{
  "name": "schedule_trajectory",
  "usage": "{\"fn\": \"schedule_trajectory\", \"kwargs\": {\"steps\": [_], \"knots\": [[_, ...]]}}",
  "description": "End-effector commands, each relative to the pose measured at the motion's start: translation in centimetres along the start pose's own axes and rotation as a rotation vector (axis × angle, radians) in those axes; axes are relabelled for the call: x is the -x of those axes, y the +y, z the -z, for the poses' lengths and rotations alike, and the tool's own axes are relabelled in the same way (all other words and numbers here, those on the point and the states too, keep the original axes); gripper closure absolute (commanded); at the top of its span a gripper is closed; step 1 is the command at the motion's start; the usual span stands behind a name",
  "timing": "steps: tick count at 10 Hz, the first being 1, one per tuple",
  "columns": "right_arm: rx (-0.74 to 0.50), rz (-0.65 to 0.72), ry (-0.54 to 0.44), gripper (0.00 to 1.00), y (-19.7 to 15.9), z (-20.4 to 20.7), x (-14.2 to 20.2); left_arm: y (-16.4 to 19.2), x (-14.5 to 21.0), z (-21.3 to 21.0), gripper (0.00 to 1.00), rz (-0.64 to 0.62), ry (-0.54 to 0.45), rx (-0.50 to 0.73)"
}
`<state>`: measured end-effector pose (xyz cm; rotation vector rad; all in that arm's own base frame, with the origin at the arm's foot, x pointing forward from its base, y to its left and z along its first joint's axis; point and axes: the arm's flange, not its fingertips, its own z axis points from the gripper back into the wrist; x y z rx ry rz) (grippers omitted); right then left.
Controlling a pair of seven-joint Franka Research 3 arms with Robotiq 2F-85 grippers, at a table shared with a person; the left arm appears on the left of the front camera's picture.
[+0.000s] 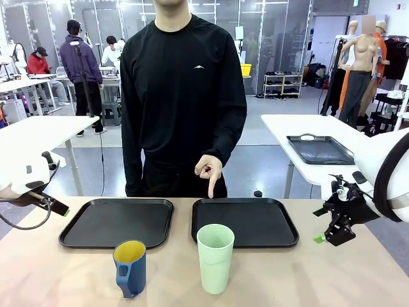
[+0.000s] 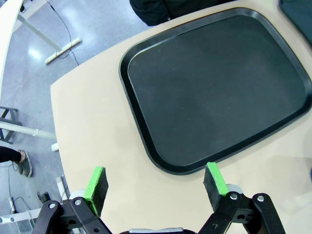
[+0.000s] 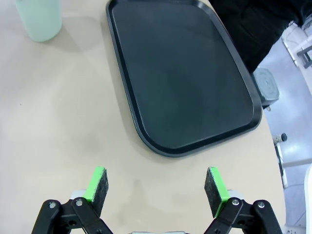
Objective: Sort and store the cups by type.
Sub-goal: Pick up the Reusable plastic cup.
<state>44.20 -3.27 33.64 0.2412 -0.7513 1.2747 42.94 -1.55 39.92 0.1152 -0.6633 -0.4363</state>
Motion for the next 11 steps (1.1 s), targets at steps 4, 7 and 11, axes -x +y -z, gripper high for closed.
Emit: {"fn": "schedule_trajectory", "kwargs": {"steps": [4, 7, 11], "knots": [[-0.050, -0.048, -0.205, 0.00, -0.7, 2.7, 0.8, 0.1, 0.0, 0.0, 0.00, 0.005, -0.001, -0.004], [-0.130, -0.013, -0.354, 0.00, 0.1, 3.8, -0.5, 0.1, 0.0, 0.0, 0.00, 0.005, -0.001, -0.004], [-0.196, -0.011, -0.416, 0.00, 0.6, 4.3, -1.6, 0.1, 0.0, 0.0, 0.00, 0.005, -0.001, -0.004]]}}
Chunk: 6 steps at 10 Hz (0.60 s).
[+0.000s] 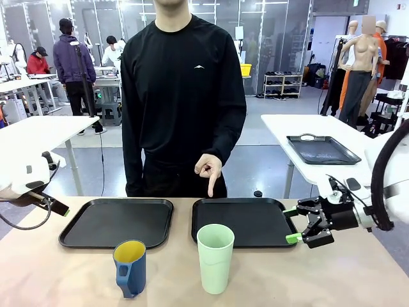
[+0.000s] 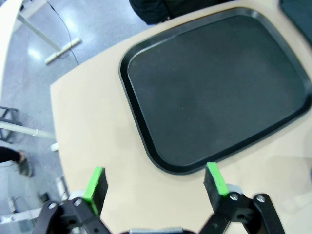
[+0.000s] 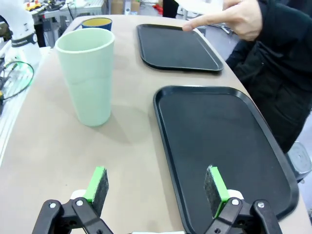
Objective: Sort and store the cups by type.
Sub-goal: Pick up the Reusable plastic cup.
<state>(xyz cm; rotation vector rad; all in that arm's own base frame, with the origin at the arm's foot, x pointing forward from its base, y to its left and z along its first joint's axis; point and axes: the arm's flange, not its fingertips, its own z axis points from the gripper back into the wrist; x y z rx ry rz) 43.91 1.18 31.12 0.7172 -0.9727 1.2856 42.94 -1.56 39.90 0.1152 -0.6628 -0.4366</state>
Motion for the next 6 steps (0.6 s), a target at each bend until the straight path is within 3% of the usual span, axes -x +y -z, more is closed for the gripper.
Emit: {"fn": "schedule_trajectory", "kwargs": {"steps": [1, 6], "knots": [[-0.004, -0.054, 0.013, 0.00, -1.8, 0.3, -0.4, 0.1, 0.0, 0.0, 0.00, 0.005, -0.002, -0.004], [-0.020, -0.001, -0.002, 0.00, -0.4, 0.6, 0.1, 0.1, 0.0, 0.0, 0.00, 0.005, -0.002, -0.004]]}}
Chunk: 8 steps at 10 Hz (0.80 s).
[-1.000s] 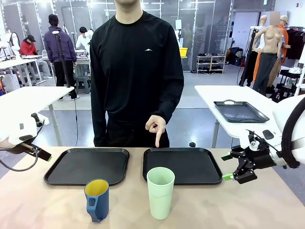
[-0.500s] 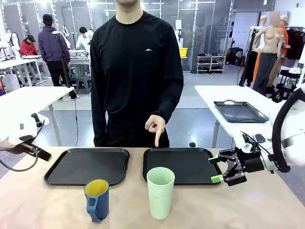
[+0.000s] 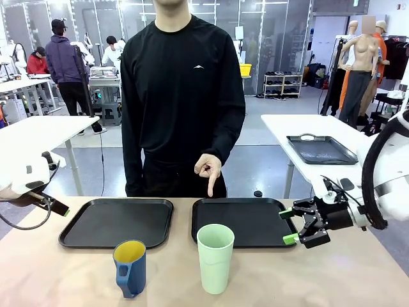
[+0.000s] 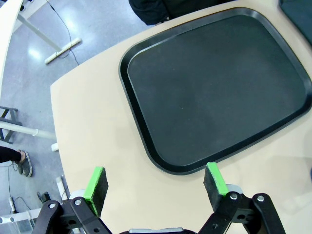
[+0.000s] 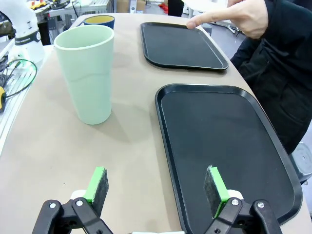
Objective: Sort and store the cups by type.
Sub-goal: Pick up the Reusable plastic cup.
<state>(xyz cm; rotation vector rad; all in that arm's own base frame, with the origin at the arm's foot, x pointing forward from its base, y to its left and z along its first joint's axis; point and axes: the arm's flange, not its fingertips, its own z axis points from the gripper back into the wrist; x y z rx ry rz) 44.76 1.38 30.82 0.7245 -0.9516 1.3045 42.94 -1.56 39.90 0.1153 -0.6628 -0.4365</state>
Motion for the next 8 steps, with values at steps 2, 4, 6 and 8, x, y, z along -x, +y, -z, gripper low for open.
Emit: {"fn": "schedule_trajectory", "kwargs": {"steps": [2, 4, 6, 8], "knots": [[-0.054, 0.003, -0.128, 0.00, -0.1, 1.1, 0.4, 0.1, 0.0, 0.0, 0.00, 0.005, -0.002, -0.004], [-0.094, -0.001, -0.237, 0.00, 1.0, 2.3, 1.5, 0.1, 0.0, 0.0, 0.00, 0.005, -0.002, -0.004], [-0.127, 0.006, -0.324, 0.00, 1.9, 2.9, 2.0, 0.1, 0.0, 0.0, 0.00, 0.005, -0.002, -0.004], [-0.151, -0.009, -0.312, 0.00, 2.4, 3.6, 1.8, 0.1, 0.0, 0.0, 0.00, 0.005, -0.002, -0.004]]}}
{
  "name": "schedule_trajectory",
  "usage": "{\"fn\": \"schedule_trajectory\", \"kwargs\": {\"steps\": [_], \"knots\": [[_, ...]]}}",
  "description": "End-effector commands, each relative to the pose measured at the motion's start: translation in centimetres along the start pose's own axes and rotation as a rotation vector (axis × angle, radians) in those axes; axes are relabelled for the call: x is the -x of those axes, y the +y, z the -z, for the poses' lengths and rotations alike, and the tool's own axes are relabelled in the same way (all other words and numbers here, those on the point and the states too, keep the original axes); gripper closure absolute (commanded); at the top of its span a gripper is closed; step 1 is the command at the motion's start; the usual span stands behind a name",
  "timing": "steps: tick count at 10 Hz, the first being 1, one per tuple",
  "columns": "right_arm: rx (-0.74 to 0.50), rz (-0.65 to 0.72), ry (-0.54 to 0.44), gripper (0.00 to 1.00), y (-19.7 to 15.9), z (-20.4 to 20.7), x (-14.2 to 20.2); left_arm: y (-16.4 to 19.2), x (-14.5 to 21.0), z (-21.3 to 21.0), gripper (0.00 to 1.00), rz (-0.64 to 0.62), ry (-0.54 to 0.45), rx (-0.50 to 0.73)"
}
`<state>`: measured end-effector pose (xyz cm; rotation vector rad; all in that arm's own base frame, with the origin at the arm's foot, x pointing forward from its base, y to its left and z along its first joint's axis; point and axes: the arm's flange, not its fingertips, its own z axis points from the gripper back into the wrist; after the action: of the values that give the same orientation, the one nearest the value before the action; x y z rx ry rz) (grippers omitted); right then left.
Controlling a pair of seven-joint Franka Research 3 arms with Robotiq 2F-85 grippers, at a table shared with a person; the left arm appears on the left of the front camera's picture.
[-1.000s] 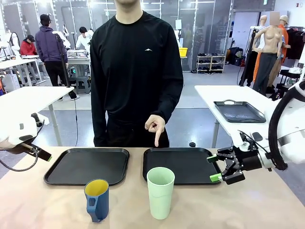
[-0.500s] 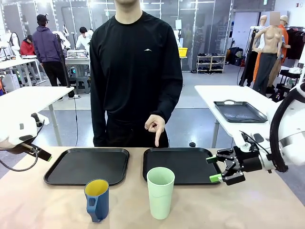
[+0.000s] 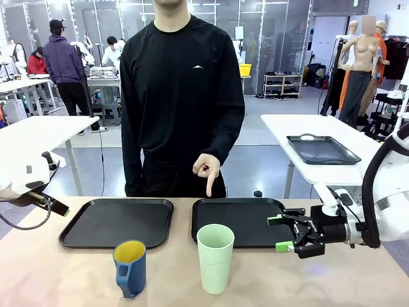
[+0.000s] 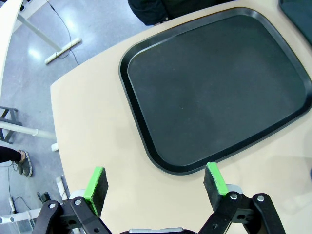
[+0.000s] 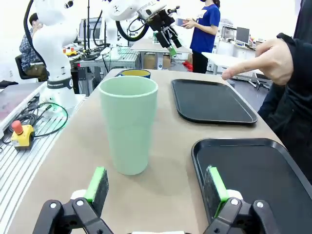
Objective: Sort and store the cups by type.
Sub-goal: Pick up the Reusable plastic cup.
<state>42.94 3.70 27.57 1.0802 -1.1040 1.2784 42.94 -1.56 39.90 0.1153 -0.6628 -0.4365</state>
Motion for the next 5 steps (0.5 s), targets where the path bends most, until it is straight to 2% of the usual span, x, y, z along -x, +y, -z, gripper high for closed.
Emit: {"fn": "schedule_trajectory", "kwargs": {"steps": [1, 5], "knots": [[0.006, 0.002, 0.004, 0.00, -0.09, -0.17, -0.34, 0.10, 0.01, -0.02, 0.00, 0.005, -0.002, -0.004], [0.003, -0.001, 0.000, 0.00, -0.09, -0.13, -0.01, 0.10, 0.01, -0.02, 0.00, 0.005, -0.002, -0.004]]}}
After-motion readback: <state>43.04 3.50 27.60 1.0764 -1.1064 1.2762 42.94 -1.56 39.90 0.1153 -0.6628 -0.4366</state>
